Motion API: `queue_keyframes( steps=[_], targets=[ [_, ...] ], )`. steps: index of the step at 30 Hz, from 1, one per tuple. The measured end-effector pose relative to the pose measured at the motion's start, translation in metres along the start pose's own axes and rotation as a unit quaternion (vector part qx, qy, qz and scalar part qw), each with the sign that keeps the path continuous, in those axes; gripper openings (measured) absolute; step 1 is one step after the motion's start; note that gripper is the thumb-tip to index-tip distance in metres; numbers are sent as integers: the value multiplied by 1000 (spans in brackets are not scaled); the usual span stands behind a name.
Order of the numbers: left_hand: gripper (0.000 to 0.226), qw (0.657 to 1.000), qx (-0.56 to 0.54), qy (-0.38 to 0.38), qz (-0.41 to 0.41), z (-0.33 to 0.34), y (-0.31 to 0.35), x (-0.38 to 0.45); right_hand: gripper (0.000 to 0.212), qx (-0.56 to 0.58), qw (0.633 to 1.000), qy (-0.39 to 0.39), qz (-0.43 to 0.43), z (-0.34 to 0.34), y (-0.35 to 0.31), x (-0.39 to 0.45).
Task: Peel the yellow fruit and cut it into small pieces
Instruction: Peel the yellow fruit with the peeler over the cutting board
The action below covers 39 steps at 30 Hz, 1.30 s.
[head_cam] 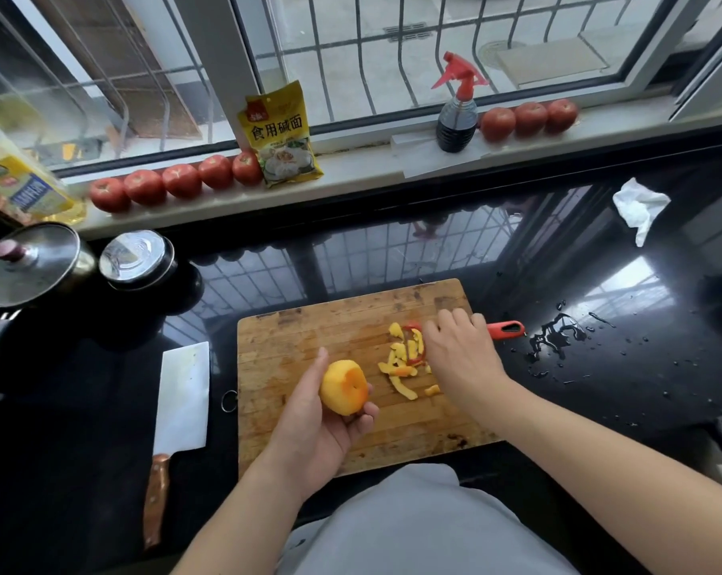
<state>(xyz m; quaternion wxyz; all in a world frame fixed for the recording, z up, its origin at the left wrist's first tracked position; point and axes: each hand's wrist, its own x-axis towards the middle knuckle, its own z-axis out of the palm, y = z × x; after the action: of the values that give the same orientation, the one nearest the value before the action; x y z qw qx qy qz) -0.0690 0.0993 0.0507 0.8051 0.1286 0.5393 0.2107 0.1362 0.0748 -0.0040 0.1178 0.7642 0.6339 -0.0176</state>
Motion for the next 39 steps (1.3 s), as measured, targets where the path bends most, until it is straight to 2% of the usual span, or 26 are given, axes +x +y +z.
queue_keyframes(
  steps=[2, 4, 7, 12, 15, 21, 23, 26, 28, 30, 34, 39],
  targets=[
    [62, 1000, -10, 4, -8, 0, 0, 2, 12, 69, 992, 100, -39, -12, -9, -10],
    [61, 1000, 1, 11, -8, 2, -1, 6, 6, 120, 969, 191, -102, -25, -19, -21],
    [56, 999, 35, 14, 8, 6, -4, 12, 14, 127, 952, 228, -162, -42, -35, -33],
    [51, 997, 53, 18, 47, 14, -6, 9, 24, 108, 957, 198, -182, -49, -40, -33],
    [50, 993, 58, 35, 99, 19, -7, 6, 25, 115, 960, 192, -166, -50, -42, -34],
    [39, 982, 54, 77, 161, 24, -11, 1, 11, 121, 961, 204, -145, -47, -39, -29],
    [36, 983, 49, 74, 159, 25, -10, 1, 8, 124, 959, 210, -144, -42, -38, -27],
    [34, 984, 42, 72, 159, 21, -12, 2, 17, 112, 963, 207, -134, -35, -35, -19],
    [37, 982, 40, 77, 168, 16, -13, 3, 23, 82, 978, 162, -104, -26, -25, -12],
    [43, 981, 44, 65, 175, 12, -13, 5, 20, 51, 993, 93, -59, -12, -12, -5],
    [50, 985, 11, 63, 158, 3, -12, 11, 20, 17, 1000, 12, 11, 0, 5, 1],
    [50, 991, -53, 45, 113, 1, -12, 14, 21, 45, 998, 44, 11, -12, 0, -4]
  ],
)
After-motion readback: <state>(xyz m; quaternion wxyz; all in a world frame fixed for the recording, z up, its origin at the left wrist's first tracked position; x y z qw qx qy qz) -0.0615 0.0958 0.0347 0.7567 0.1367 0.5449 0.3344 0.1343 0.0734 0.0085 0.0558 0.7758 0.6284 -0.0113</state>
